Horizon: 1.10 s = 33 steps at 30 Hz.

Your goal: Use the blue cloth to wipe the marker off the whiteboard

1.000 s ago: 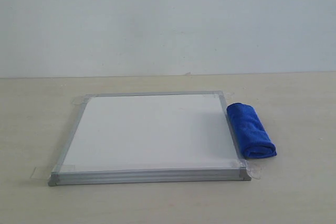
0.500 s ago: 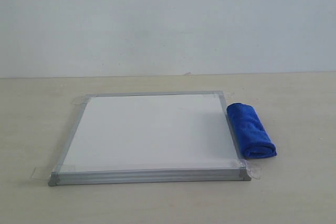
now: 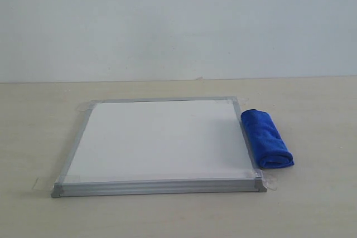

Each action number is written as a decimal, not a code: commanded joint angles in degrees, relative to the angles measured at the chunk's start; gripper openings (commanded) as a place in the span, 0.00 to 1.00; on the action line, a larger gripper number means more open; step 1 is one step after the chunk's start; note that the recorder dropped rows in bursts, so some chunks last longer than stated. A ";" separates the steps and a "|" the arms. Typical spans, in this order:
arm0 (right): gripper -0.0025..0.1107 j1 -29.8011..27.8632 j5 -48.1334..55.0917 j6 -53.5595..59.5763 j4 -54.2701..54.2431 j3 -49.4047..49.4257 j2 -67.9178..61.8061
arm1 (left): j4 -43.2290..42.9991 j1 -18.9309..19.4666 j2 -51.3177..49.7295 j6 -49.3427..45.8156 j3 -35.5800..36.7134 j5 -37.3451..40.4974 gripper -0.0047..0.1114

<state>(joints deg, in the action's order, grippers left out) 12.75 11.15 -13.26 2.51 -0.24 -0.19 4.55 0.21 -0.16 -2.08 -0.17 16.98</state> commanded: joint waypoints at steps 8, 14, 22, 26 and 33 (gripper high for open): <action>0.03 -0.37 8.90 3.80 3.46 0.24 0.19 | 0.34 -0.21 0.16 -0.13 0.17 -0.46 0.07; 0.03 -5.53 8.90 1.65 3.35 0.24 0.19 | 0.34 -0.21 0.16 -0.13 0.17 -0.46 0.07; 0.03 -11.15 10.58 1.65 3.36 0.24 0.19 | 0.34 -0.21 0.16 -0.13 0.17 -0.46 0.07; 0.03 -11.67 10.69 1.65 3.36 0.24 0.19 | 0.34 -0.21 0.16 -0.13 0.17 -0.46 0.07; 0.03 -11.67 10.69 1.65 3.36 0.24 0.19 | 0.34 -0.21 0.16 -0.13 0.17 -0.46 0.07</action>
<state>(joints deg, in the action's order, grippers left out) 1.28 21.87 -11.51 5.53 -0.24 -0.19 4.55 0.21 -0.16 -2.08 -0.17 16.98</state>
